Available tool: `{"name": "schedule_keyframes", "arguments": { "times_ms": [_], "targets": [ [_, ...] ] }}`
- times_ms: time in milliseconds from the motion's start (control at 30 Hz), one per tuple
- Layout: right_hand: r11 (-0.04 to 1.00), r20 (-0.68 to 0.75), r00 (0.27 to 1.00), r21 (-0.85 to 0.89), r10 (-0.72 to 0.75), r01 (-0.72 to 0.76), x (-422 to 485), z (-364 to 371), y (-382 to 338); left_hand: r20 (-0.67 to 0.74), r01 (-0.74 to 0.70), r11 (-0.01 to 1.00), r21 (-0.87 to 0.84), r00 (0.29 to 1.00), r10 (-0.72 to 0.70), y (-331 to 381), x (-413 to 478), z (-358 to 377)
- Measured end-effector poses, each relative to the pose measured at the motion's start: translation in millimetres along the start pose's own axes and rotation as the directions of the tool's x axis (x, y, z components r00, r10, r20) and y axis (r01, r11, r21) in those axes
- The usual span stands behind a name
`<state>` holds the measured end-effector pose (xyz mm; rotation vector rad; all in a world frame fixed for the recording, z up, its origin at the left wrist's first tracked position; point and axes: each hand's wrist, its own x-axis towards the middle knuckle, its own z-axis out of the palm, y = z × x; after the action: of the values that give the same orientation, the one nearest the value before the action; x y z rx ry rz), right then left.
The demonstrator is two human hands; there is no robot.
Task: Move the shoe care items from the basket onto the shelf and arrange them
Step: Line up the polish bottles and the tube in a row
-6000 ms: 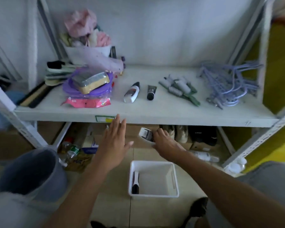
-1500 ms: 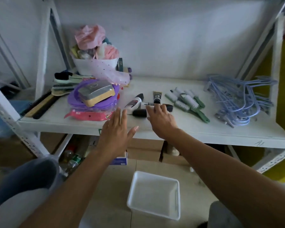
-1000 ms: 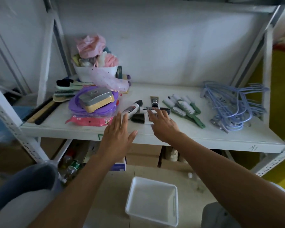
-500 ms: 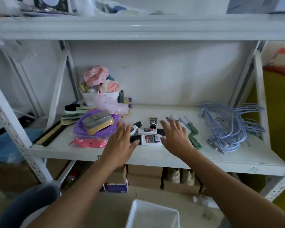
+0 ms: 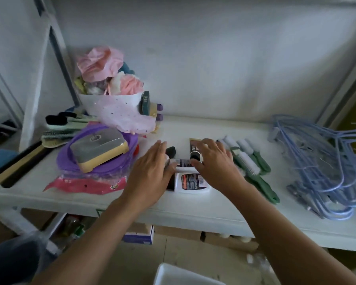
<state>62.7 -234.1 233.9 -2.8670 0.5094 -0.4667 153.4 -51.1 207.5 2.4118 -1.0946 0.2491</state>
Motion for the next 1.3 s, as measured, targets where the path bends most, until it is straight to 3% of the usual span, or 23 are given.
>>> {"name": "schedule_keyframes", "arguments": {
  "times_ms": [500, 633, 733, 900, 1067, 1300],
  "targets": [
    [1.0, 0.094, 0.996, 0.022, -0.002, 0.0, 27.1, 16.4, -10.9, 0.011, 0.008, 1.0, 0.0, 1.0, -0.008, -23.6, 11.4, -11.7],
    [0.991, 0.279, 0.951, 0.019, -0.132, 0.132, 21.3, -3.7, -15.2, 0.057, 0.003, 1.0, -0.005, 0.998, -0.002, -30.4, 7.4, -14.0],
    [0.984, 0.342, 0.923, 0.066, -0.176, 0.163, 7.8, -10.9, -11.2, 0.07, -0.021, 0.999, -0.024, 0.997, 0.023, -30.8, 7.2, -13.3],
    [0.974, 0.303, 0.929, -0.004, -0.213, 0.225, -11.7, -2.4, -5.2, 0.051, -0.015, 0.999, -0.031, 0.999, 0.016, -37.0, 9.6, -7.6],
    [0.96, 0.256, 0.941, -0.115, -0.221, 0.257, -5.1, 6.8, -1.8, 0.047, 0.096, 0.988, -0.124, 0.995, -0.09, -37.6, 18.6, -10.0],
    [0.951, 0.19, 0.96, -0.188, -0.208, 0.244, 1.1, 13.6, 3.5, -0.065, 0.204, 0.977, 0.057, 0.978, -0.201, -30.2, 22.8, -4.5]
  ]
}}
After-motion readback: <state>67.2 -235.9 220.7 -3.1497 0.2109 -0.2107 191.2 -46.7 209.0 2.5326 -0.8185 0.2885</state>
